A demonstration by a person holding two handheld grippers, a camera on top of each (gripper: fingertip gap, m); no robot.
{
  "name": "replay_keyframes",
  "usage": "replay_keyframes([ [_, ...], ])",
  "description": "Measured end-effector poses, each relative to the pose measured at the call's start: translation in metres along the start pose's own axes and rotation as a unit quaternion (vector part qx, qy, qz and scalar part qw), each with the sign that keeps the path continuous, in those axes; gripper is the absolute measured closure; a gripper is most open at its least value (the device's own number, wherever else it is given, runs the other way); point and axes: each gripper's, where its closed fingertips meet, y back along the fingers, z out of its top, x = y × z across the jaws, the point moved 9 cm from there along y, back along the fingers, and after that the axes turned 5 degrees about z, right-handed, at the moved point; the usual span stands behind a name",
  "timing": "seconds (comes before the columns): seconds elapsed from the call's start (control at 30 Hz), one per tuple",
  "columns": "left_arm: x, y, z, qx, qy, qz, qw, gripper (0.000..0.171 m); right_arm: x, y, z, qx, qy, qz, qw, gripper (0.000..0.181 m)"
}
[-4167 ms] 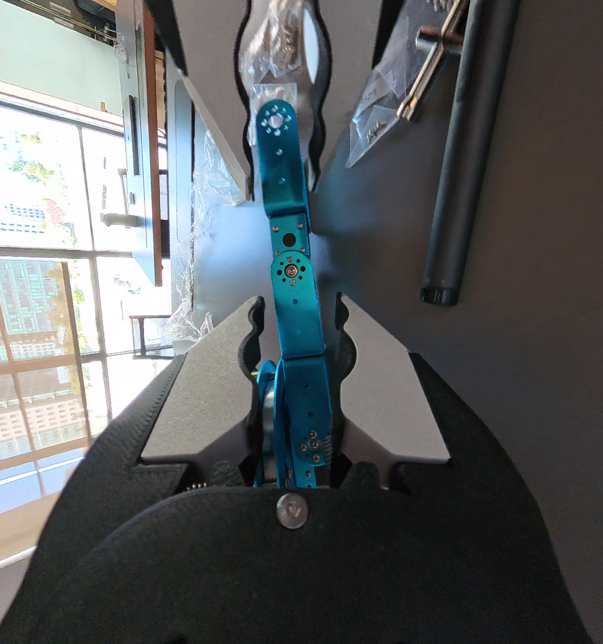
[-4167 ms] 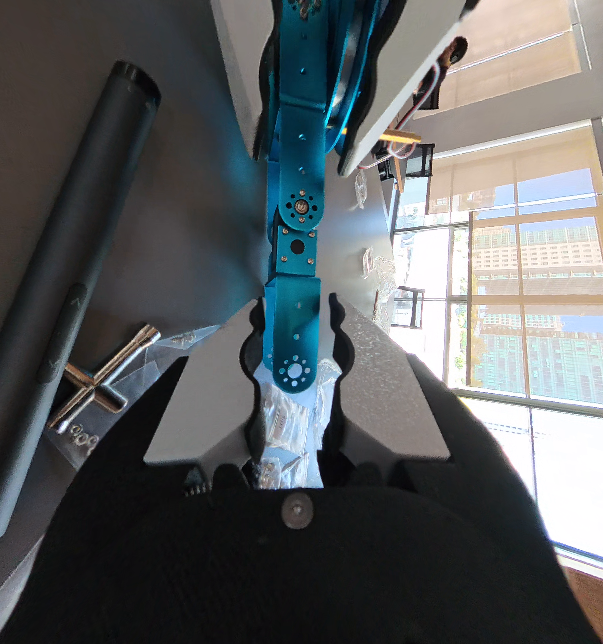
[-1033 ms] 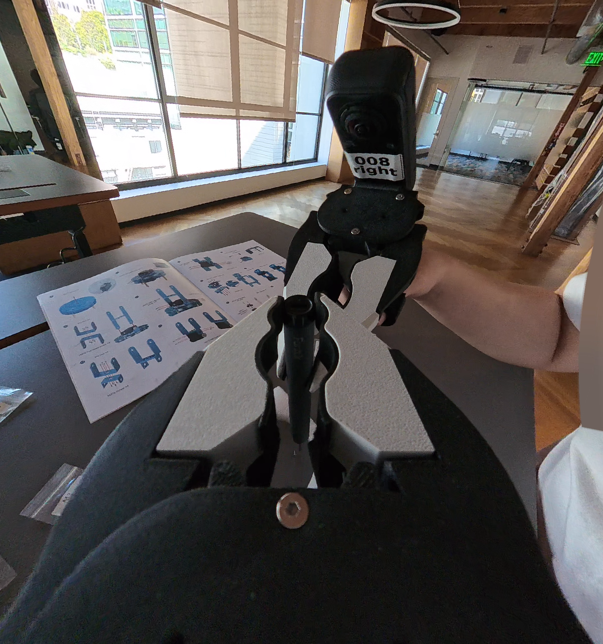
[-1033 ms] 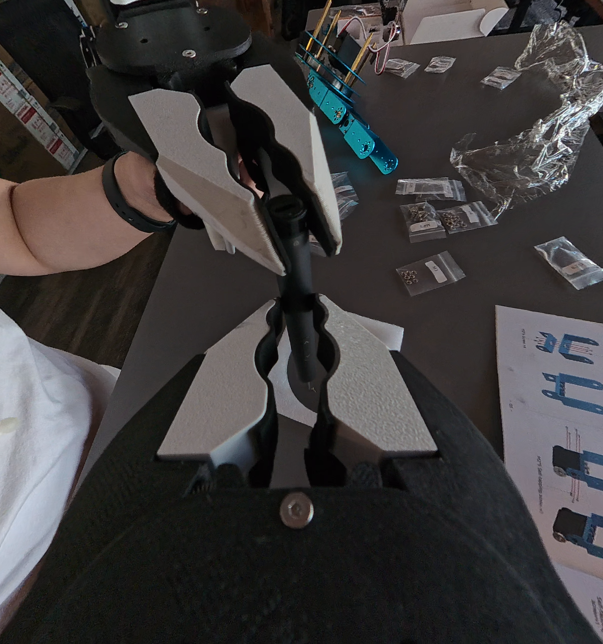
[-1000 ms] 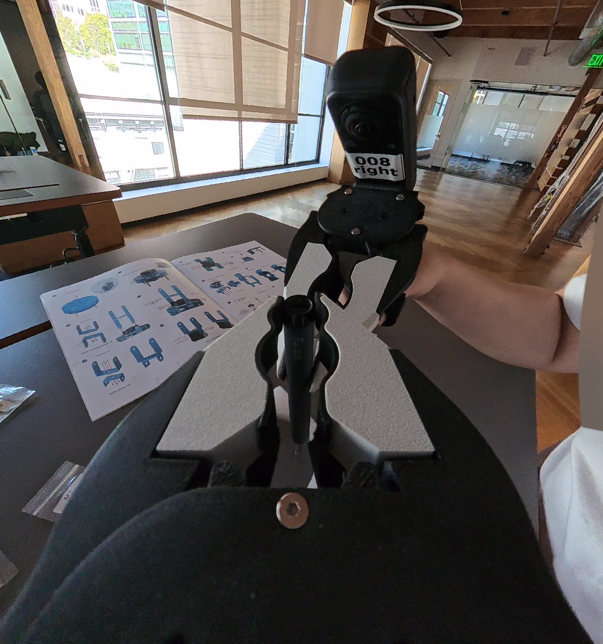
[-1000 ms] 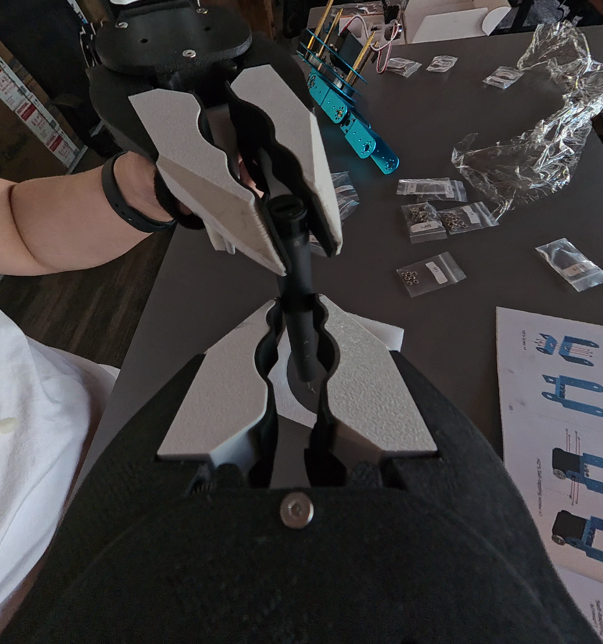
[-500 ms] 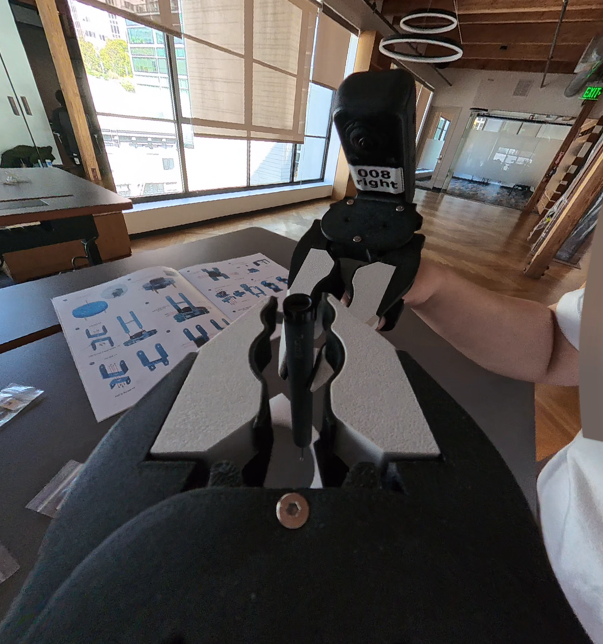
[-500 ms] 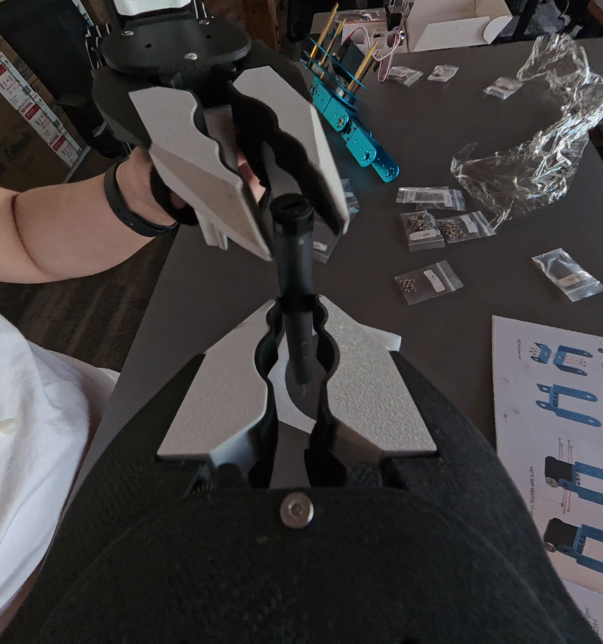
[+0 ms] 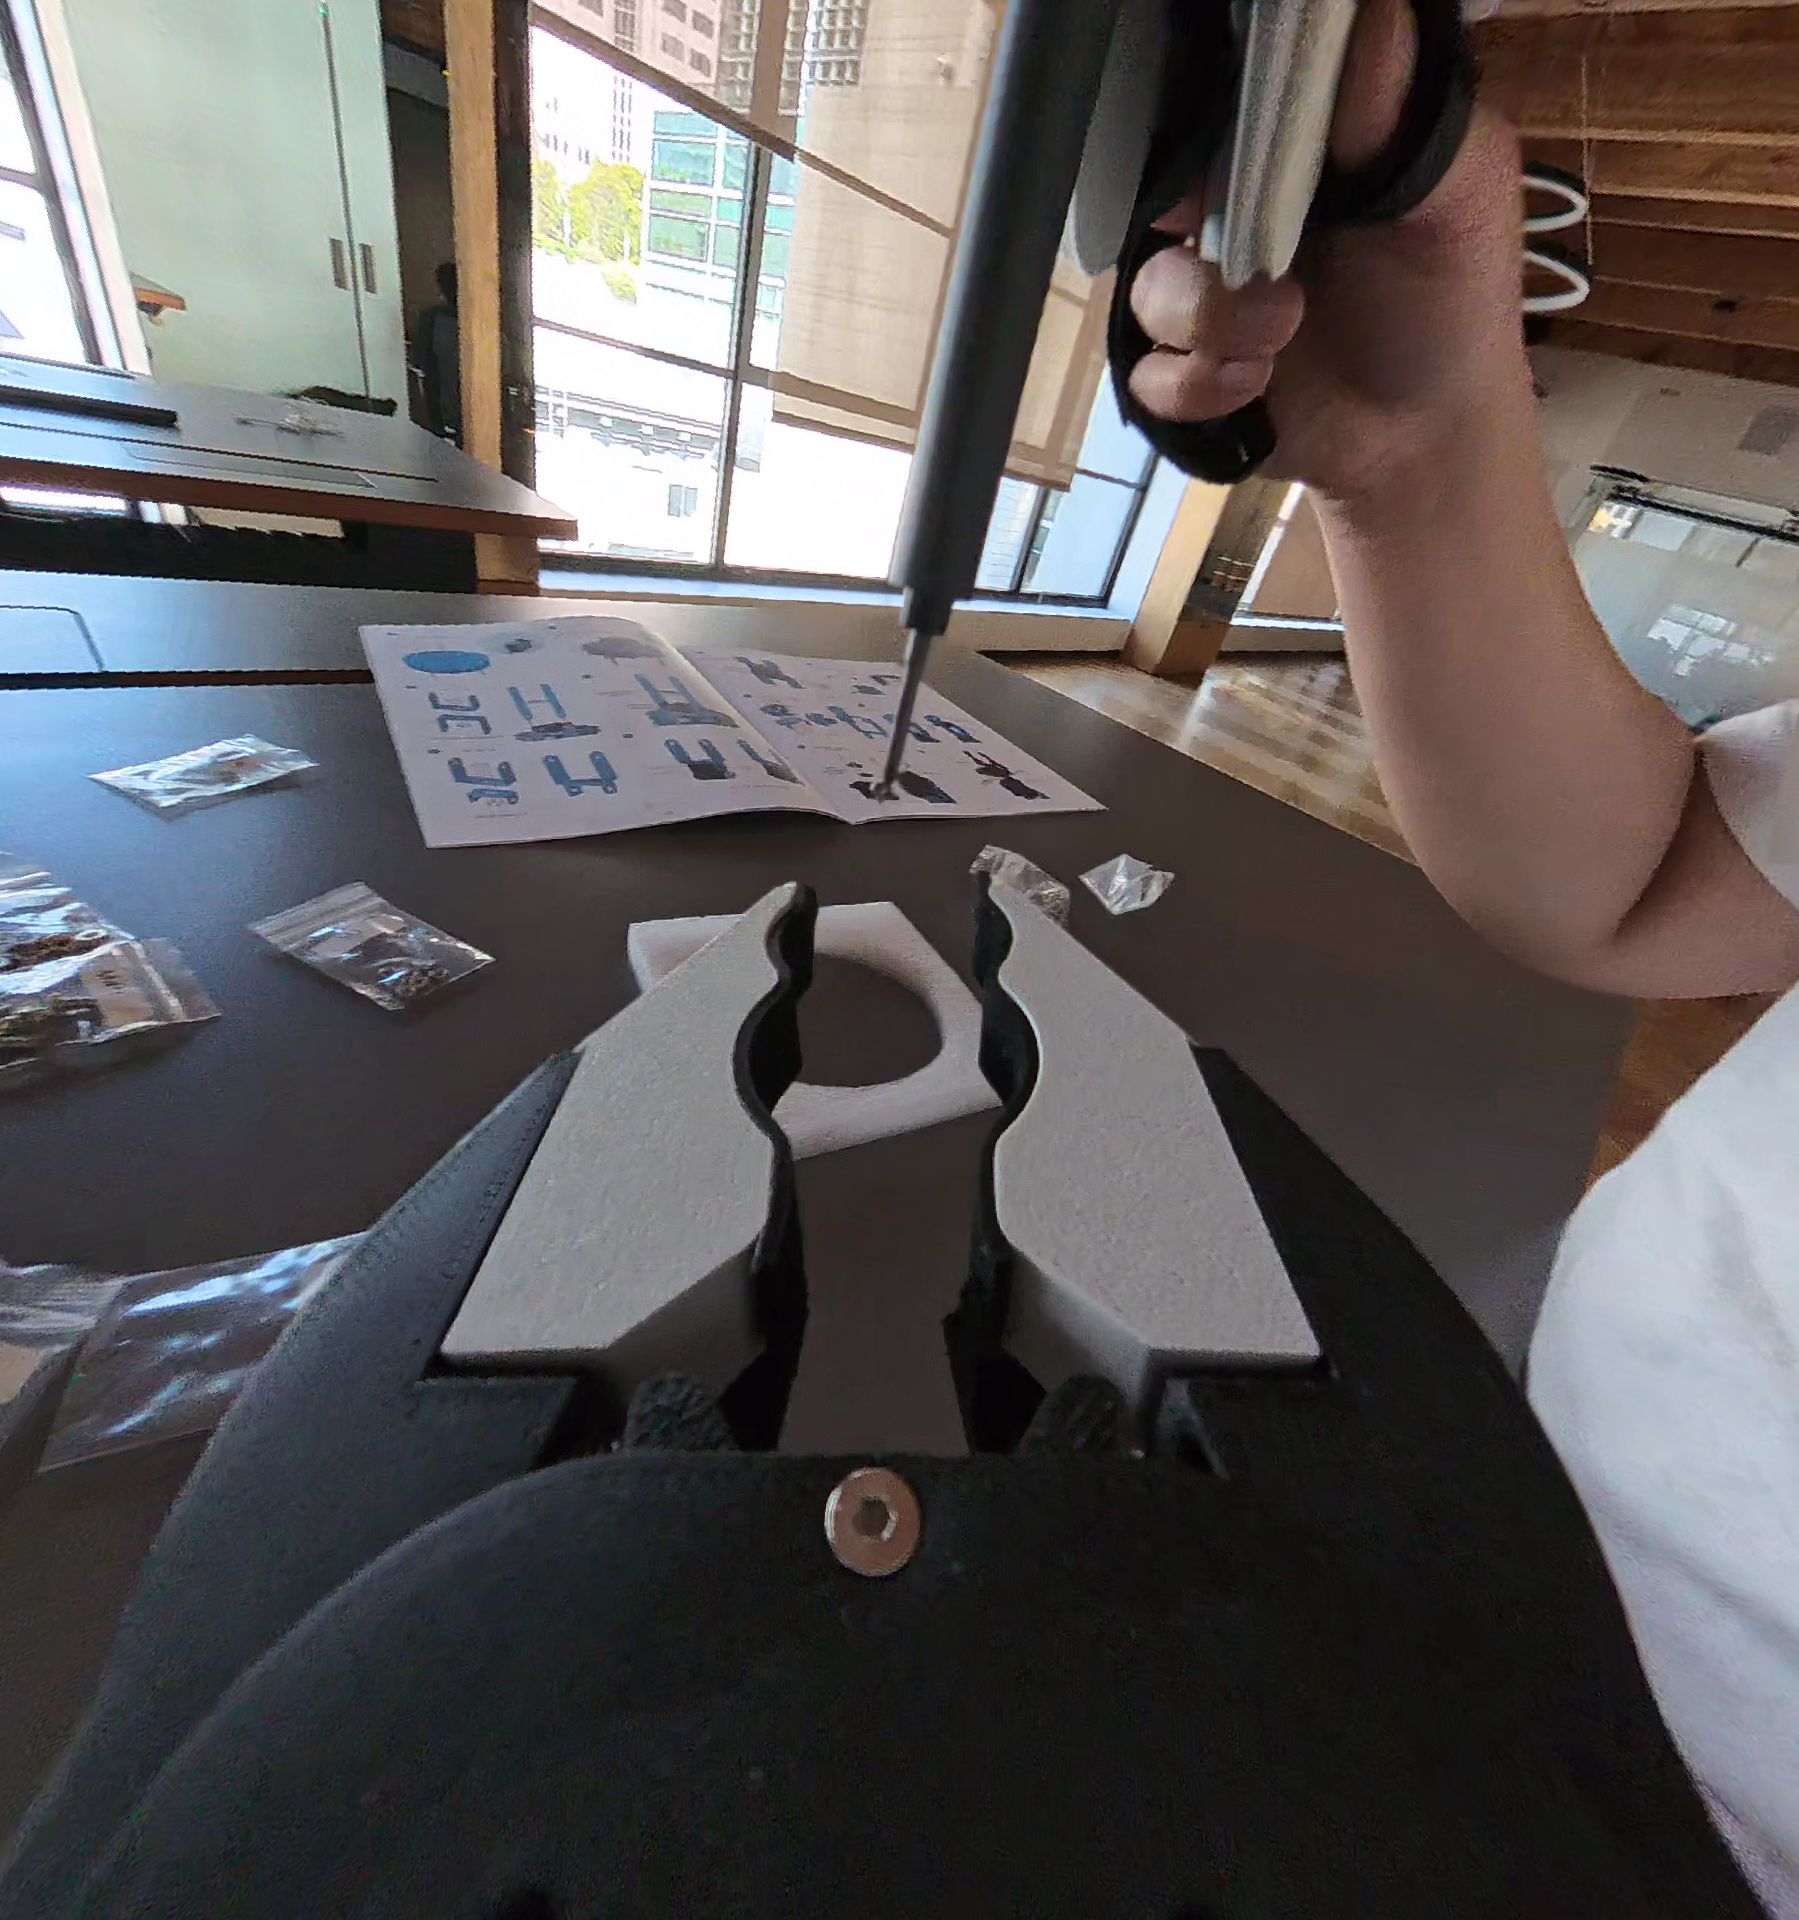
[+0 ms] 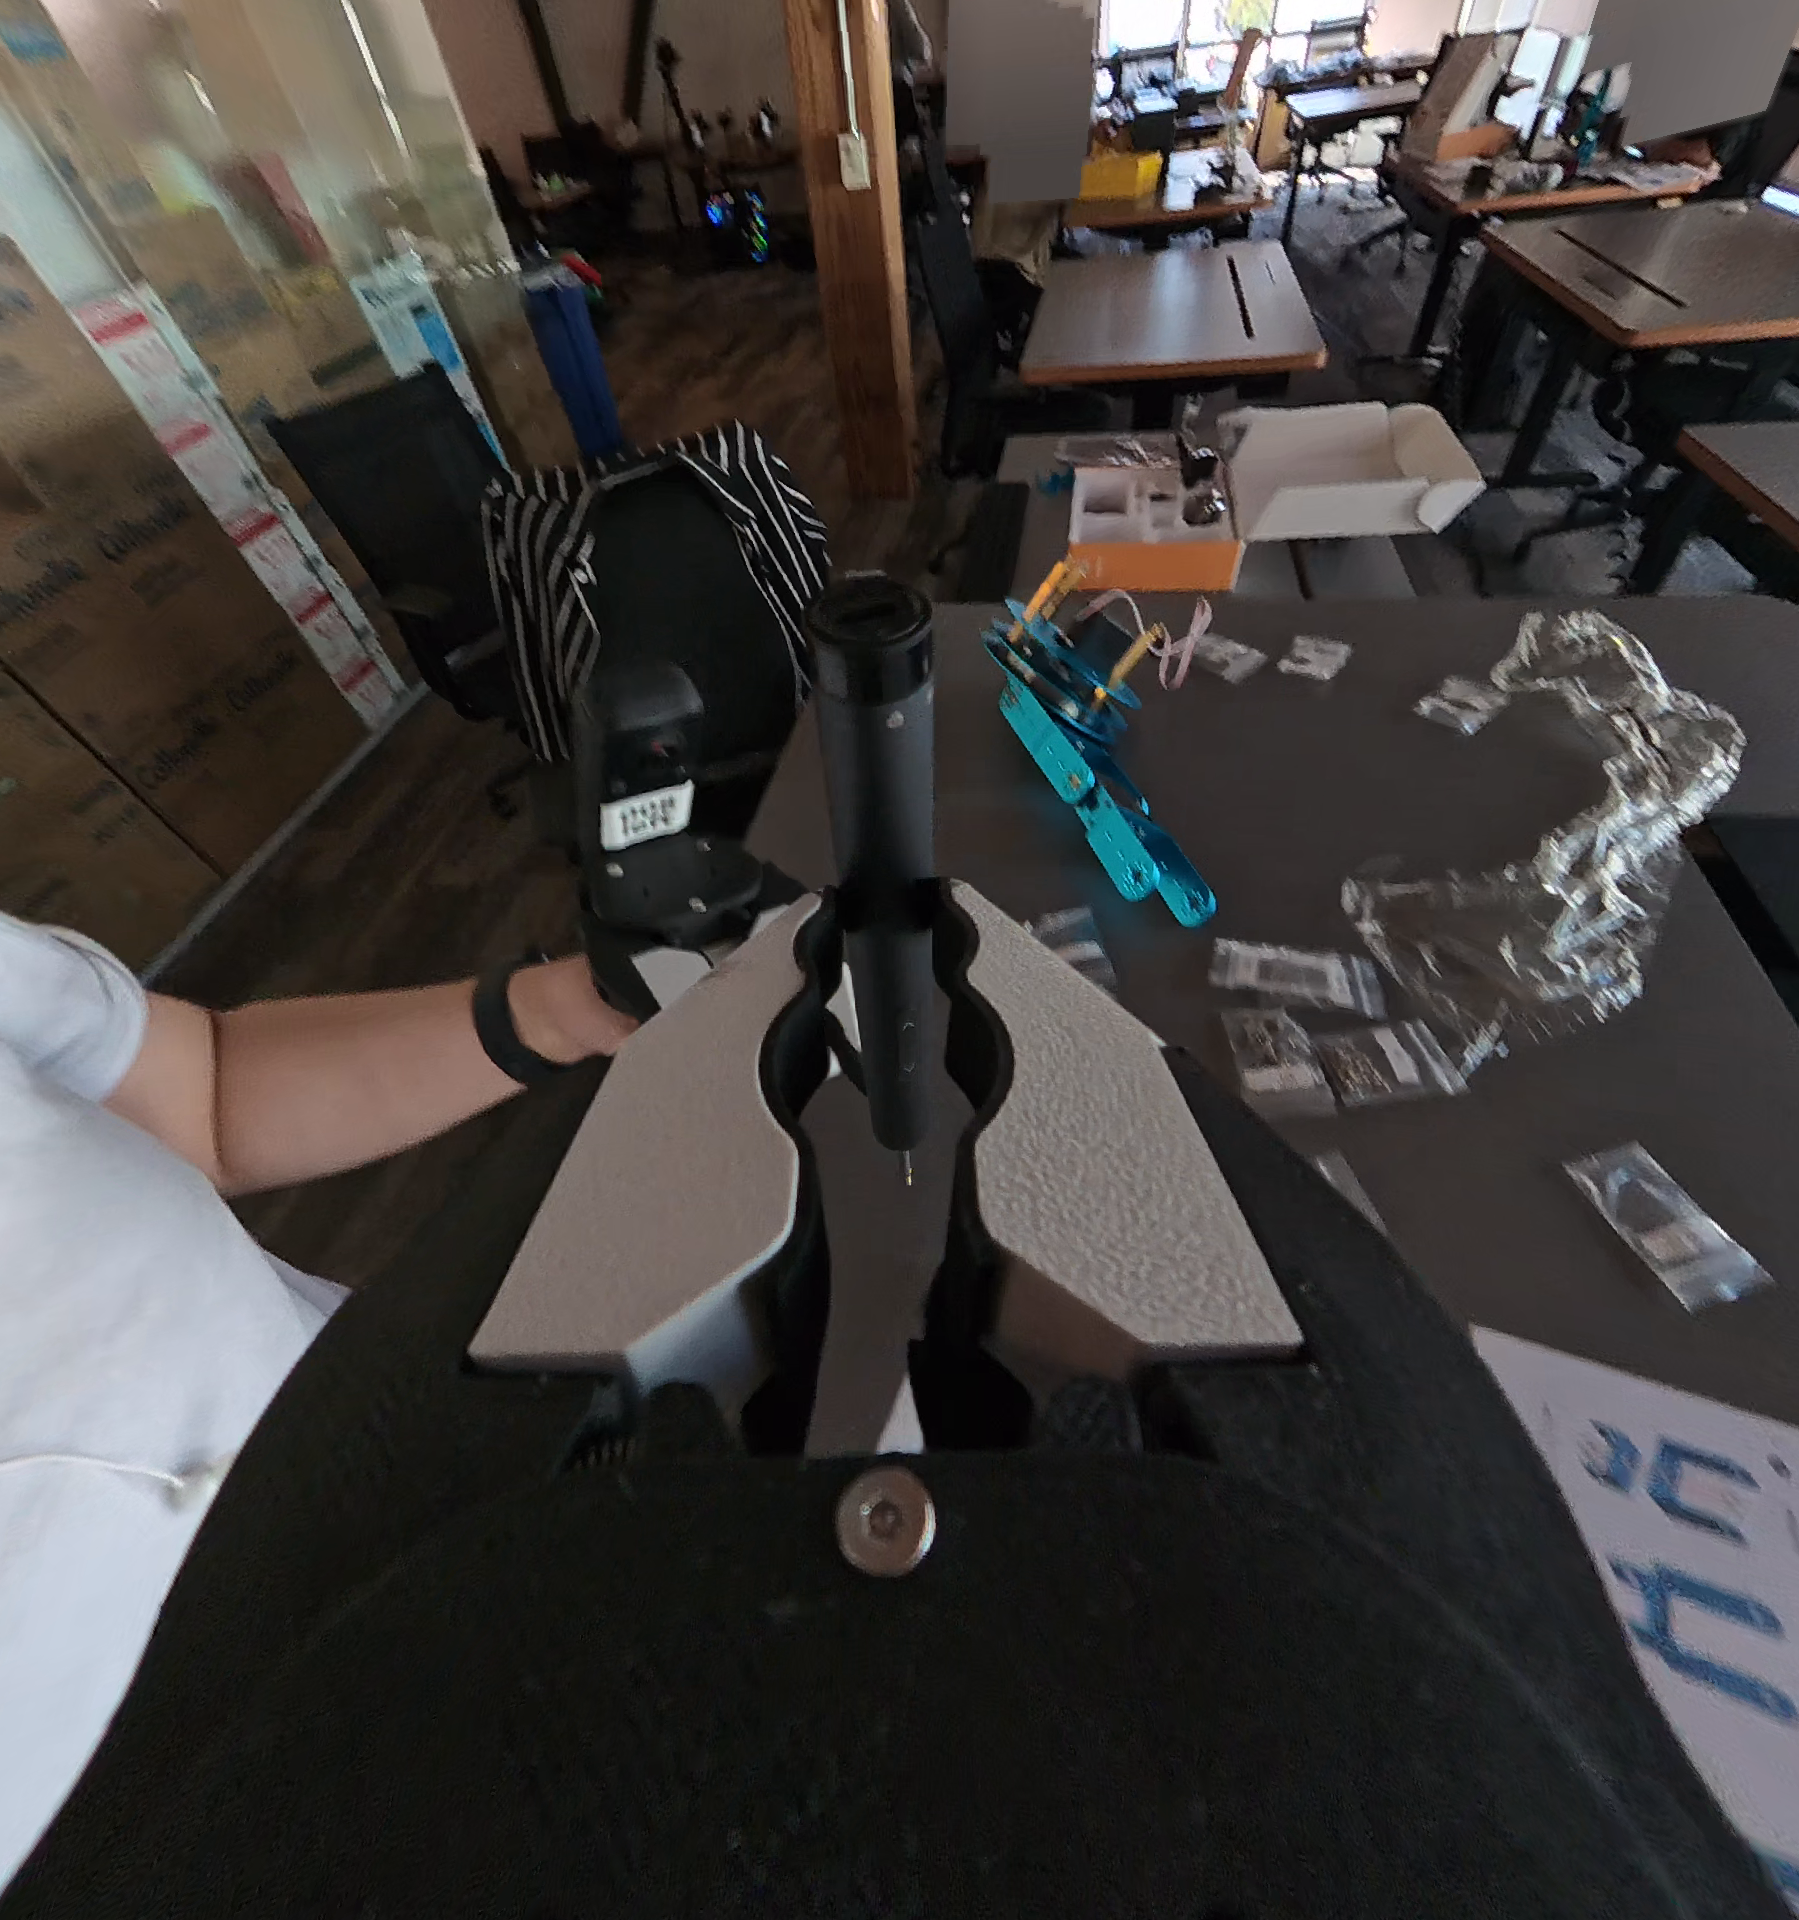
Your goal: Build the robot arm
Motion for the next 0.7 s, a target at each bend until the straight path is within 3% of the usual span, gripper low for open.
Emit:
replay_keyframes([
  [0.17,0.012,0.024,0.011,-0.017,-0.016,0.024,0.999,0.145,0.006,-0.036,0.027,-0.029,0.009,0.047,0.998,0.165],
  [0.4,0.046,0.067,0.023,-0.036,-0.020,0.027,0.999,0.151,0.003,-0.098,0.045,-0.033,0.006,0.061,0.998,0.165],
  [0.7,0.124,0.121,0.042,-0.033,-0.040,-0.051,0.997,0.154,-0.011,-0.177,0.064,-0.077,-0.021,0.008,0.997,0.166],
])
